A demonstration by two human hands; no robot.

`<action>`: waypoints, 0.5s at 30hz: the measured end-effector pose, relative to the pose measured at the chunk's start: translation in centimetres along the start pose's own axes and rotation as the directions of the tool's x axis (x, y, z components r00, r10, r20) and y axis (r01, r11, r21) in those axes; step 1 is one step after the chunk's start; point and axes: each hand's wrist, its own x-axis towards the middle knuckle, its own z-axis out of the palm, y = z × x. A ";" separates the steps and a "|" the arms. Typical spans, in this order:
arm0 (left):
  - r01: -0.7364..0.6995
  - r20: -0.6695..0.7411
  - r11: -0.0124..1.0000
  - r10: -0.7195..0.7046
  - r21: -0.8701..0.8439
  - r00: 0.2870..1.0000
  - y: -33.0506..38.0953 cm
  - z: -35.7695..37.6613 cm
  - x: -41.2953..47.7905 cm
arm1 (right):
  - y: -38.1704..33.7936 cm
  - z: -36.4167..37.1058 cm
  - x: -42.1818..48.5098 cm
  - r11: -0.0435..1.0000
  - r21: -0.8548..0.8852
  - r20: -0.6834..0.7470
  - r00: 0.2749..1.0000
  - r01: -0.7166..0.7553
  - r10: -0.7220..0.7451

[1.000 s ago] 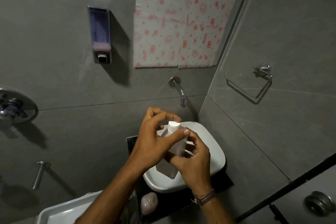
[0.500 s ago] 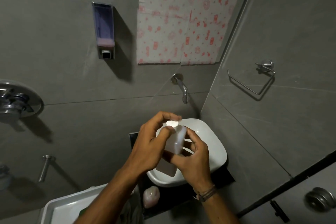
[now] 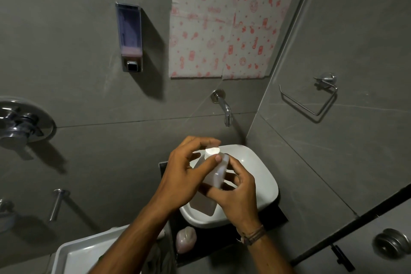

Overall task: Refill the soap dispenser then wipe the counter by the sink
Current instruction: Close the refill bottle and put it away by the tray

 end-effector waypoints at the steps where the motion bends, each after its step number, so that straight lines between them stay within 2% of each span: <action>1: -0.007 0.028 1.000 0.007 -0.005 1.000 -0.1 0.1 -0.1 | 0.1 0.0 0.0 1.000 -0.003 0.007 1.000 0.000 0.000; 4: -0.019 0.074 1.000 0.018 0.002 0.997 -0.3 0.2 -0.1 | 0.1 -0.1 0.0 1.000 0.015 0.022 1.000 -0.016 0.016; 7: 0.182 0.215 0.959 -0.136 -0.216 0.967 -0.9 -1.3 0.4 | 0.1 -0.6 0.3 1.000 -0.006 0.074 0.997 -0.021 0.021; 9: 0.380 0.389 0.879 -0.255 -0.288 0.885 -1.6 -3.4 0.6 | 0.1 -1.0 0.8 0.998 0.018 0.191 0.980 -0.063 0.058; 11: 0.509 0.585 0.810 -0.271 -0.291 0.765 -2.6 -5.9 0.0 | 0.2 -1.0 1.3 0.990 0.058 0.323 0.941 -0.127 0.102; 13: 0.533 0.724 0.796 -0.183 -0.287 0.665 -3.4 -8.0 -0.9 | 0.4 -0.2 1.8 0.980 0.086 0.418 0.899 -0.178 0.127; 15: 0.512 0.754 0.812 -0.143 -0.281 0.641 -4.2 -10.3 -2.3 | 1.1 2.1 1.9 0.953 0.149 0.507 0.848 -0.265 0.157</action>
